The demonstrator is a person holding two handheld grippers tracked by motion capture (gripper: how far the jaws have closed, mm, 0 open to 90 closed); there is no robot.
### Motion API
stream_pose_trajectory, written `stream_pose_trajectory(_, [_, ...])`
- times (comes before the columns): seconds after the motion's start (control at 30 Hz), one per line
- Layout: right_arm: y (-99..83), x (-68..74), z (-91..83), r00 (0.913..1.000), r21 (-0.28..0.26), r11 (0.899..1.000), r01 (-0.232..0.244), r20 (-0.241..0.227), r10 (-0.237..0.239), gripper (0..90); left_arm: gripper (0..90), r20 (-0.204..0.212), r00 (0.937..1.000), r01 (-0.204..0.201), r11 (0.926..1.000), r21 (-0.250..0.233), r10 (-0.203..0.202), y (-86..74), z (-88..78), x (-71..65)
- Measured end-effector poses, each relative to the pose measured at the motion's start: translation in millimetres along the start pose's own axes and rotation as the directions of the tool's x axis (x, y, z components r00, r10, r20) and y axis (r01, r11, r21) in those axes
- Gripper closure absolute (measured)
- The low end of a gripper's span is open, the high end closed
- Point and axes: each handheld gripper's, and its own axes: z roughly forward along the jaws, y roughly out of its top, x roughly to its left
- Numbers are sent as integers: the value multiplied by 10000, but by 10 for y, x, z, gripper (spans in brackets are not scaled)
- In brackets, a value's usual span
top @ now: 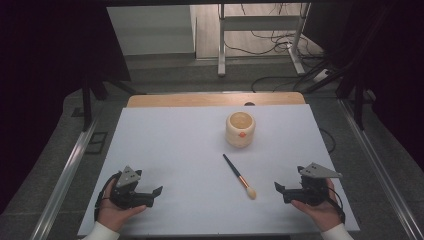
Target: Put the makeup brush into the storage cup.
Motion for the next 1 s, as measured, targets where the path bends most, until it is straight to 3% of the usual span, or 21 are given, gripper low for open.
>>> stream_pose_trajectory(0.47, [3,-18,-3,9995,190,9994,-285,98,284,25,65,-40,10000,-27,10000,30,27,2,-1,-11])
stream_pose_trajectory(1.0, [13,-27,-1,9996,253,9993,-265,84,263,36,67,-81,10000,4,10000,87,-3,2,5,-15])
